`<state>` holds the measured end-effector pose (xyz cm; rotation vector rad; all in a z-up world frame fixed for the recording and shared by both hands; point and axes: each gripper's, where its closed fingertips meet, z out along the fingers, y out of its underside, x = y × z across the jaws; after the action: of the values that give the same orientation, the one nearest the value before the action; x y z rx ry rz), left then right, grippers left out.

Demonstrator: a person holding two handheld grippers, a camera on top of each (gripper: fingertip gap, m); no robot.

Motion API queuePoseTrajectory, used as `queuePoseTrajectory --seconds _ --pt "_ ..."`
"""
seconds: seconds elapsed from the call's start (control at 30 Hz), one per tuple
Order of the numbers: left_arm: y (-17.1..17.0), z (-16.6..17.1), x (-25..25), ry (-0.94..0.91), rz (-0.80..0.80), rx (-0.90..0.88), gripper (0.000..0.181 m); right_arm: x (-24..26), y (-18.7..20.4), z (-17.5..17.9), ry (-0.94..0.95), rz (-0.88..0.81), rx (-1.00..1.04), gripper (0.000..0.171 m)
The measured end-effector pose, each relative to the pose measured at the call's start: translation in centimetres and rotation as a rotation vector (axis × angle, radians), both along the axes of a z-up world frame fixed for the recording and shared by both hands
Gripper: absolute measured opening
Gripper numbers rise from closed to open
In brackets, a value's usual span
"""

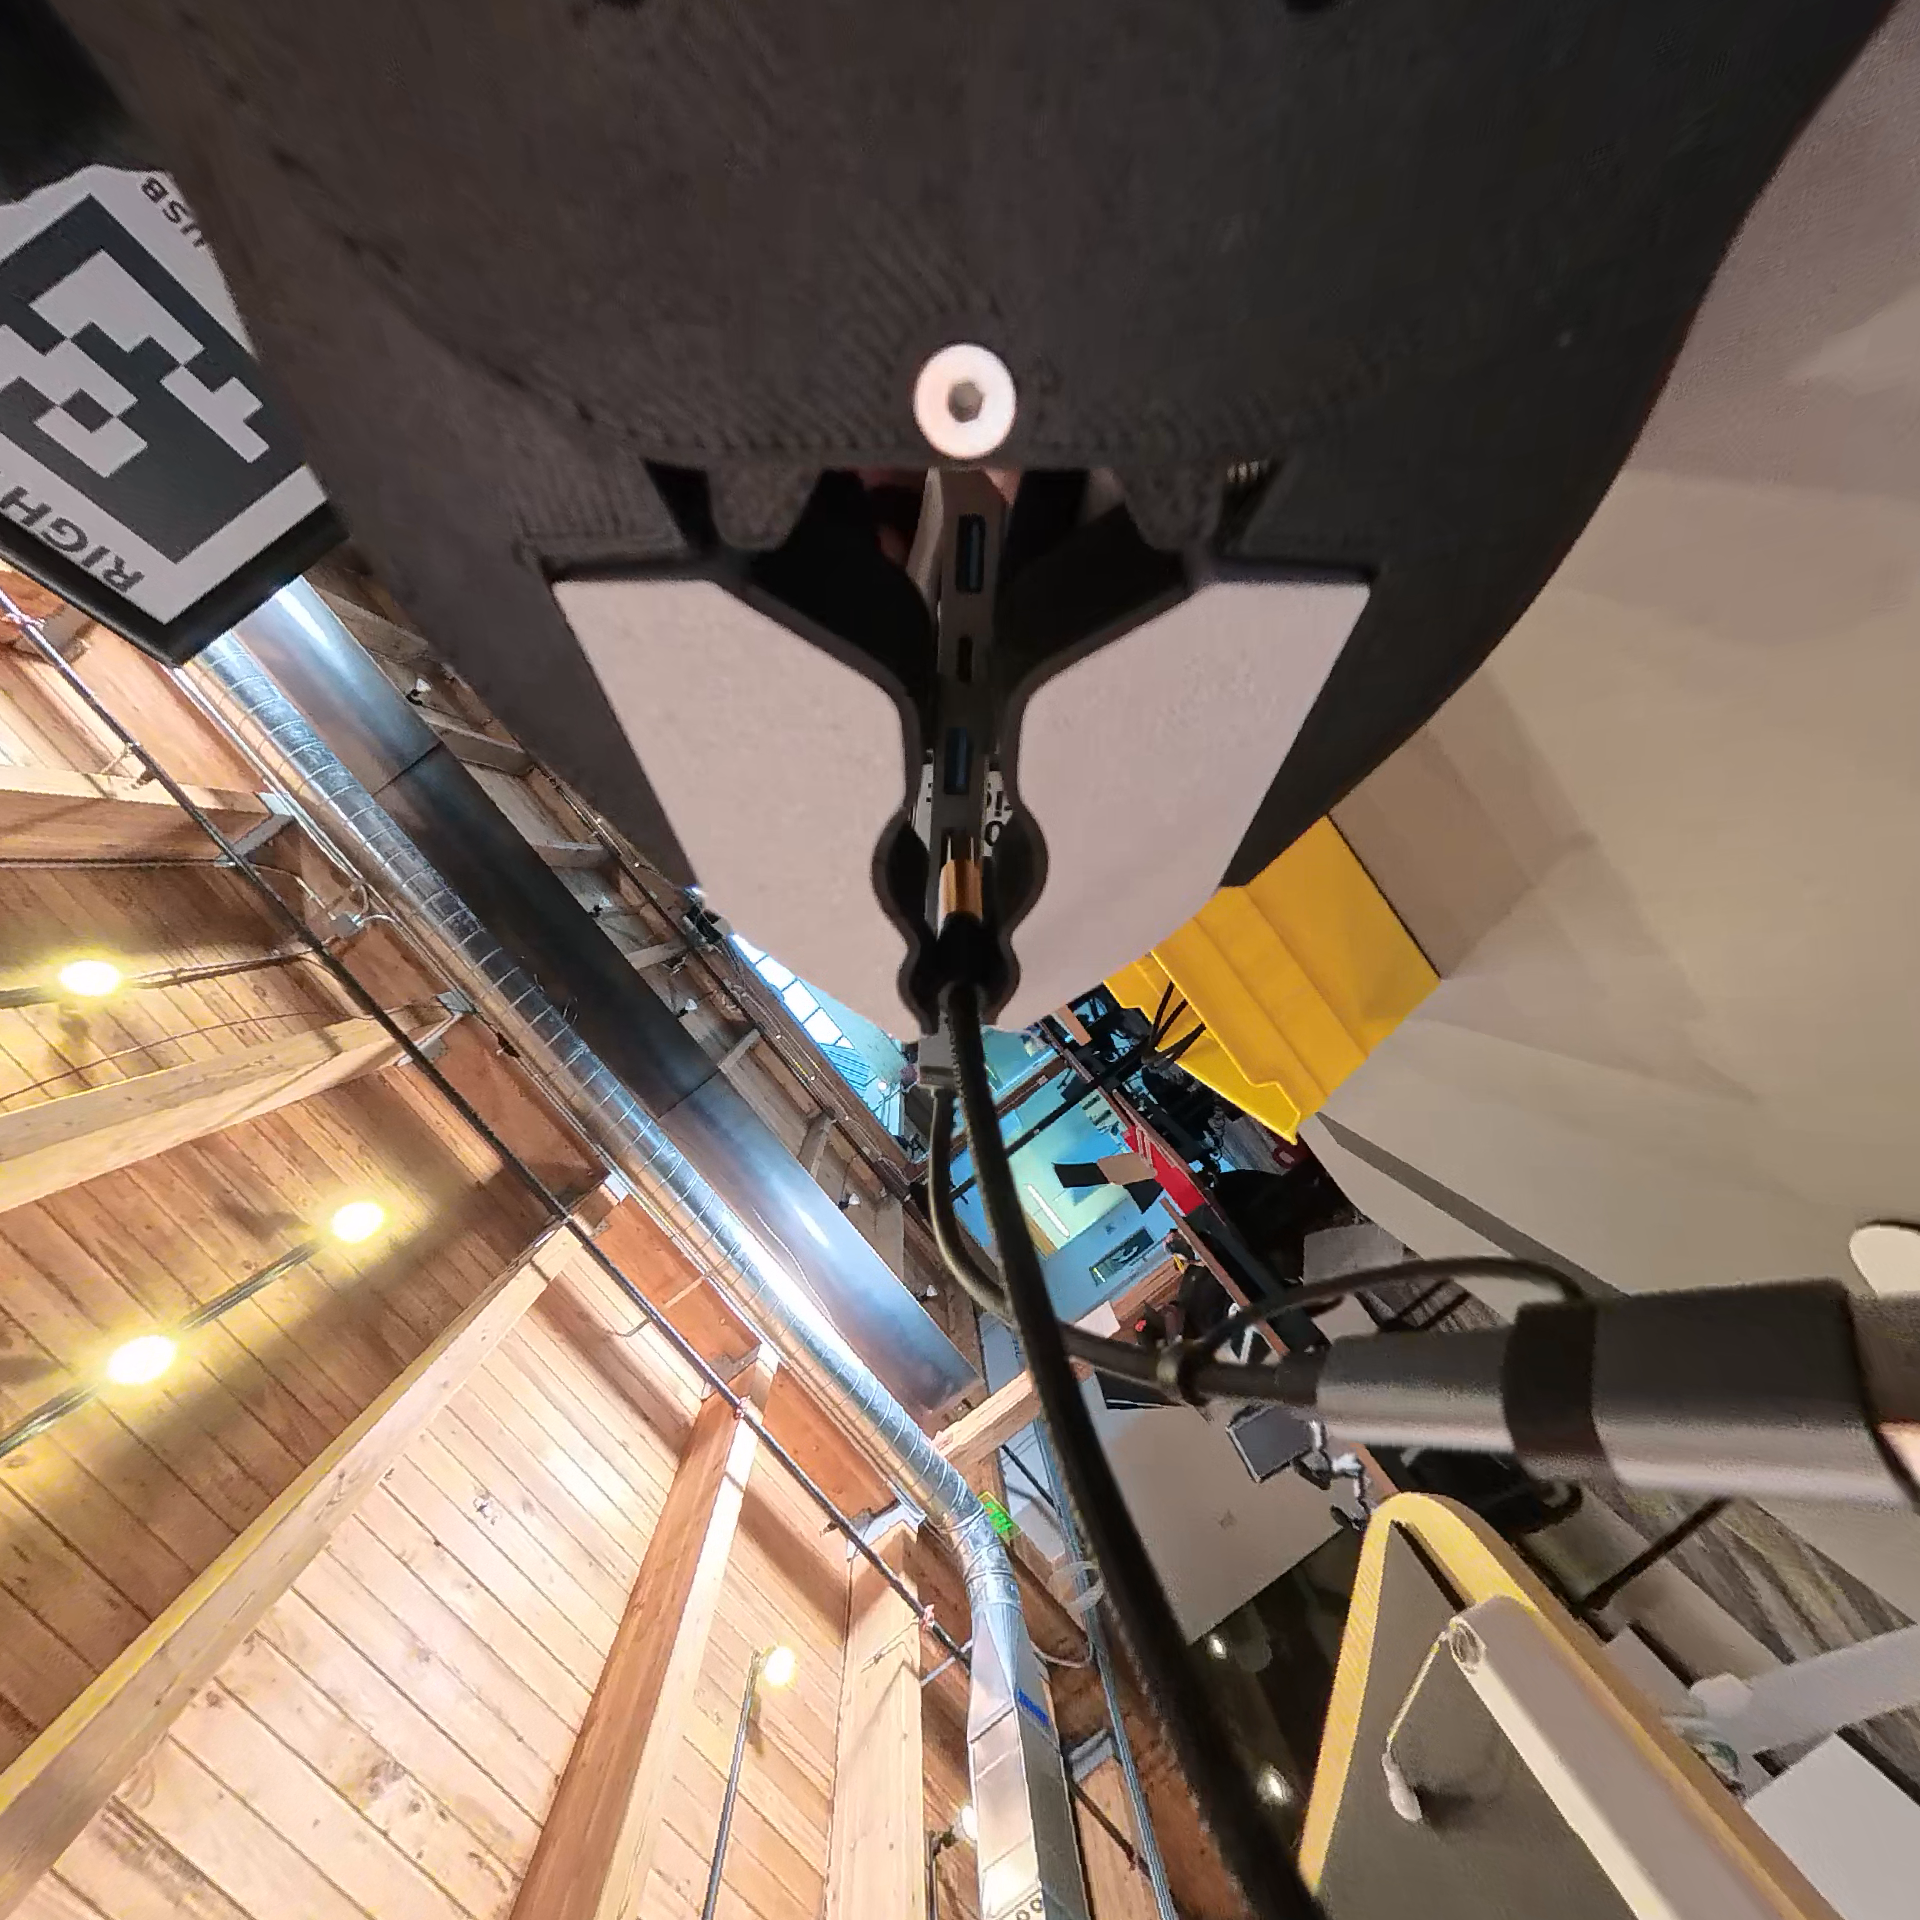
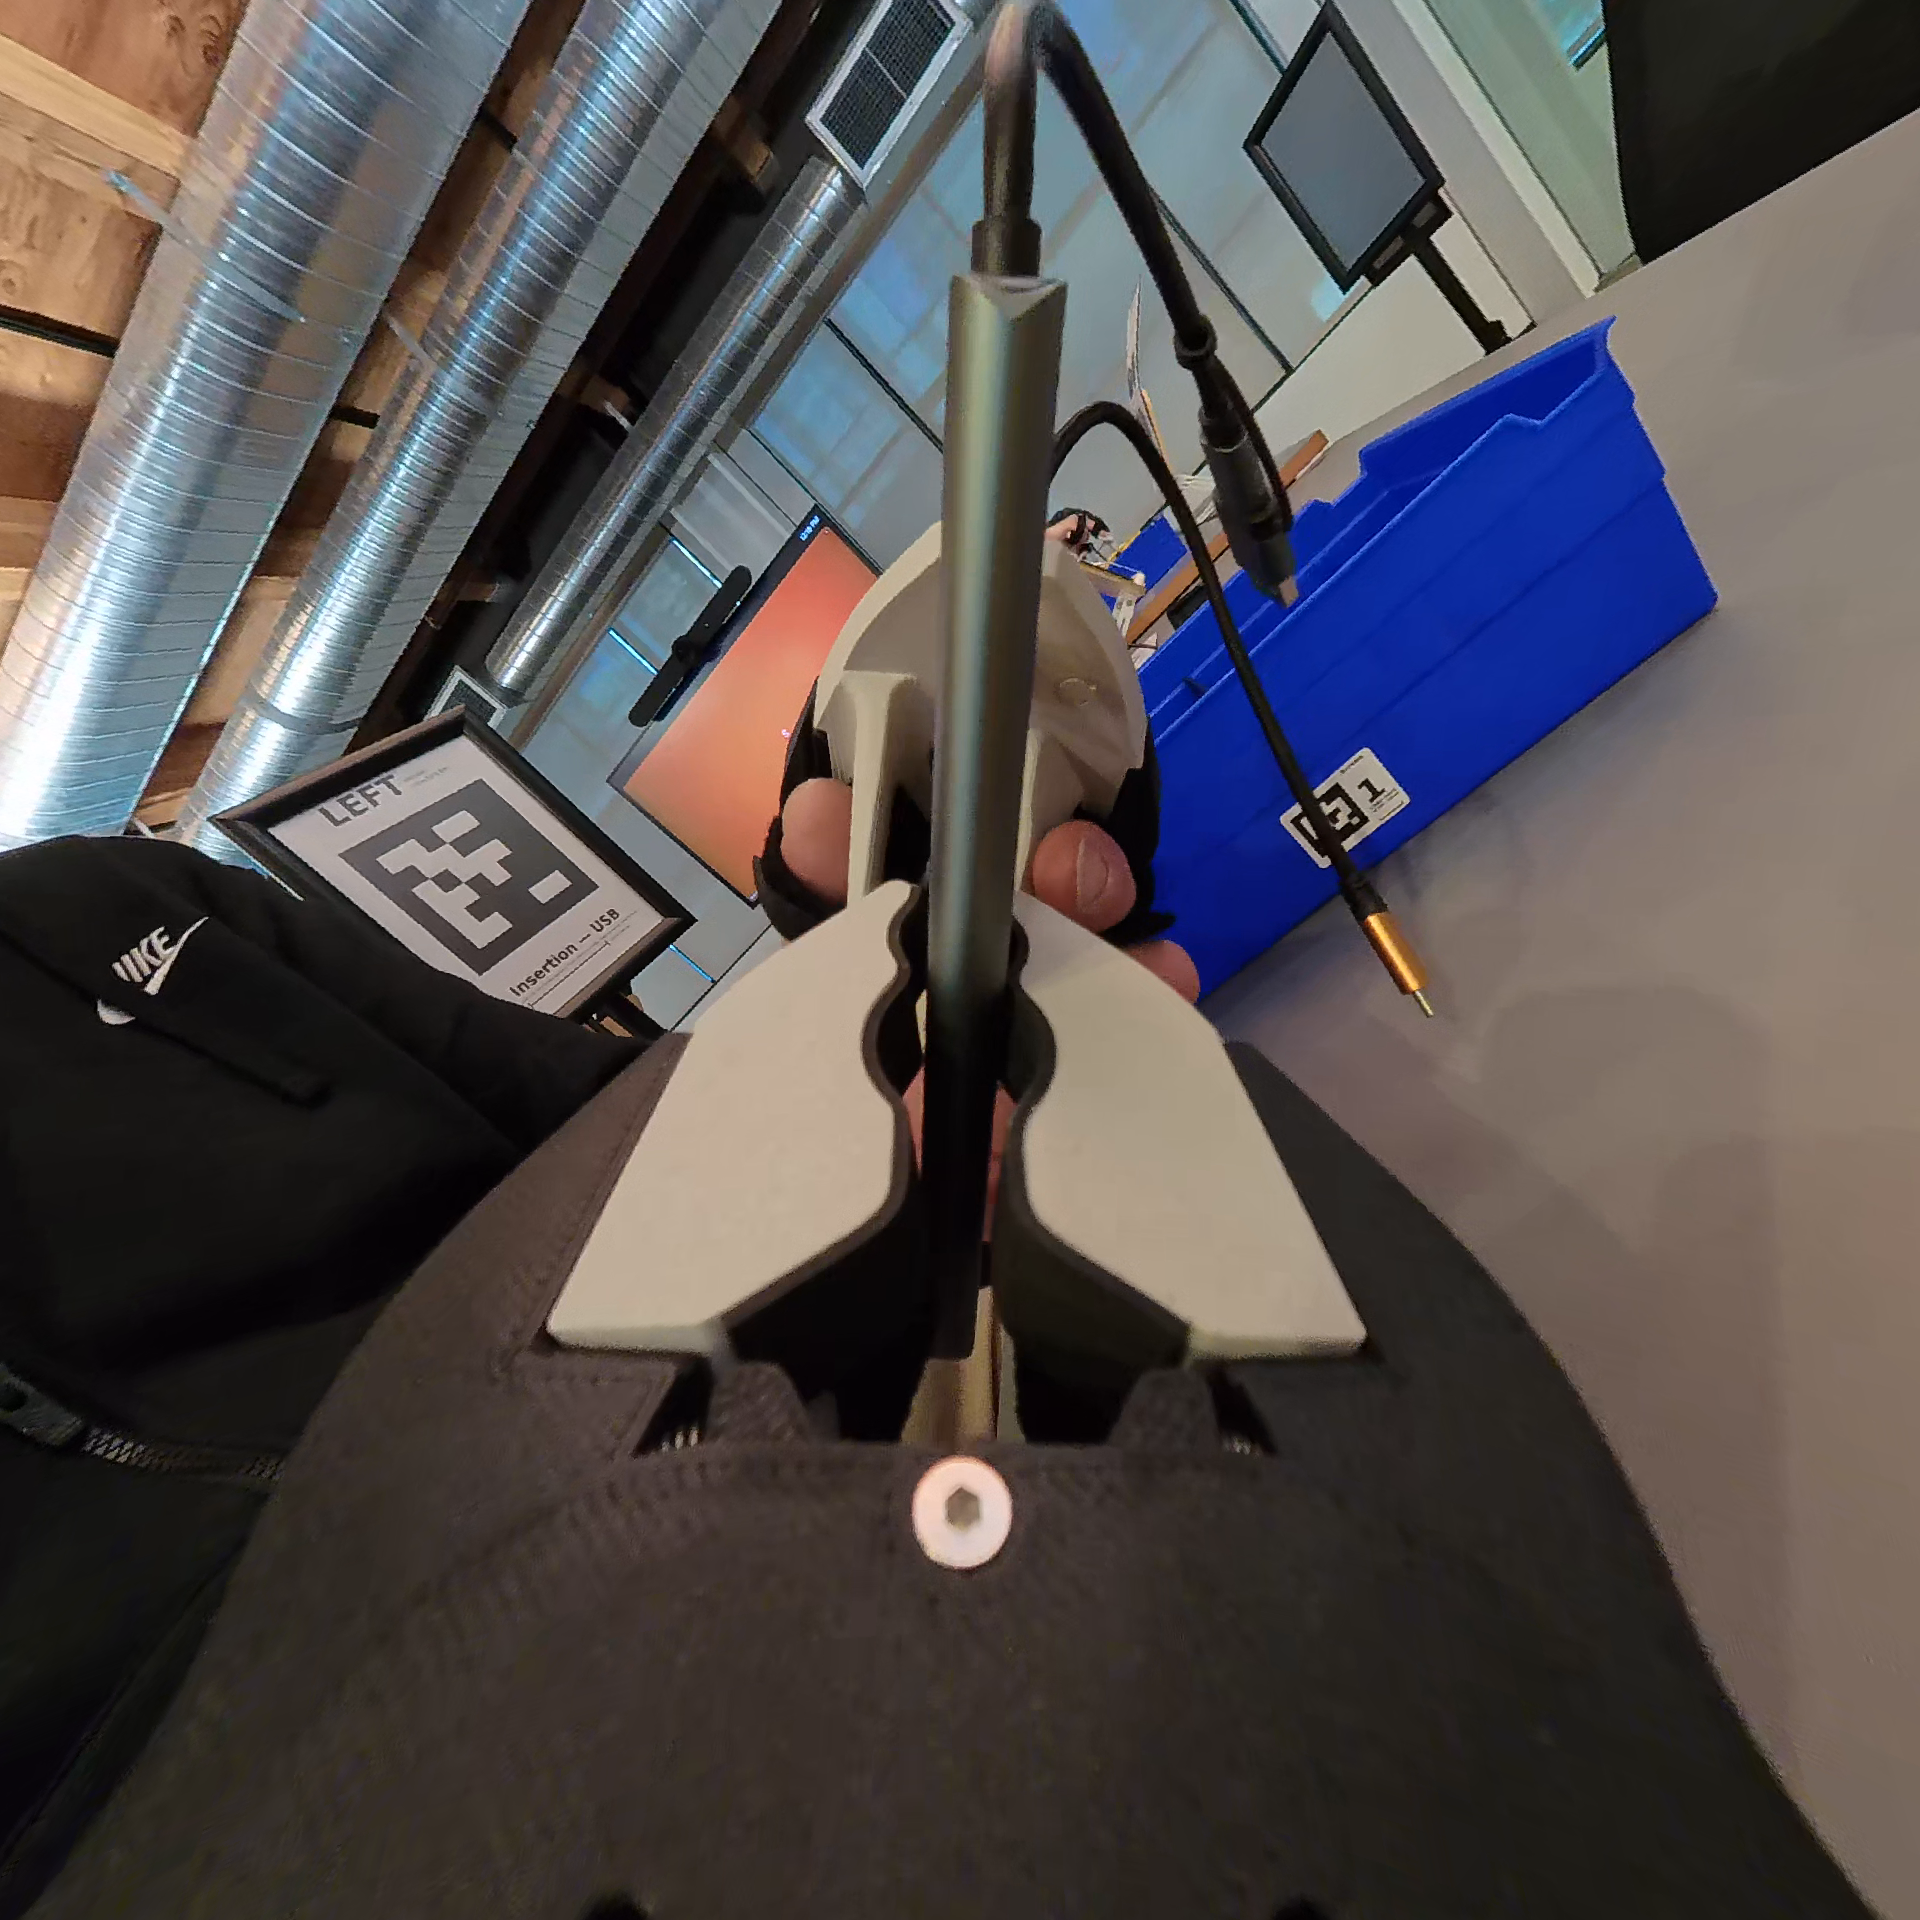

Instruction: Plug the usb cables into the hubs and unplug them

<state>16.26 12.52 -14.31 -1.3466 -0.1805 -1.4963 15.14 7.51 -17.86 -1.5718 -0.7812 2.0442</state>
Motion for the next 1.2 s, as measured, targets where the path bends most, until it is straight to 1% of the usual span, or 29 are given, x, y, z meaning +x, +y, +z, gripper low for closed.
queuePoseTrajectory --seconds 0.3,0.43,0.6,0.73,0.83,0.87,1.0,1.13,1.2 --pt "0.1 -0.5 -0.4 -0.051 -0.023 -0.015 0.008 -0.2 -0.1 -0.5 -0.028 0.007 -0.005 0.009" --pt "0.0 -1.0 -0.2 -0.059 -0.077 -0.027 0.008 -0.3 -0.1 -0.8 -0.044 0.011 -0.011 0.009" --pt "-0.6 -2.5 0.7 0.049 -0.203 -0.018 0.018 -0.4 -0.5 -2.2 -0.144 0.044 0.0 0.009" --pt "-1.2 -3.5 1.4 0.146 -0.286 -0.007 0.017 -0.5 -0.9 -3.6 -0.221 0.085 -0.023 0.009" --pt "-1.3 -4.7 1.8 0.21 -0.306 -0.032 0.016 -0.8 -1.3 -4.4 -0.259 0.105 -0.038 0.009" --pt "-1.2 -4.8 1.6 0.219 -0.3 -0.031 0.01 -0.7 -1.0 -4.7 -0.282 0.093 -0.037 0.009" --pt "-1.2 -5.3 1.6 0.275 -0.293 -0.033 0.009 -0.6 -1.0 -5.2 -0.321 0.098 -0.042 0.01" --pt "-0.9 -5.7 1.1 0.276 -0.28 -0.049 0.009 -0.1 -0.4 -5.2 -0.328 0.078 -0.065 0.021" --pt "-0.9 -5.6 0.8 0.269 -0.287 -0.044 0.009 0.3 0.3 -5.1 -0.325 0.046 -0.062 0.024"
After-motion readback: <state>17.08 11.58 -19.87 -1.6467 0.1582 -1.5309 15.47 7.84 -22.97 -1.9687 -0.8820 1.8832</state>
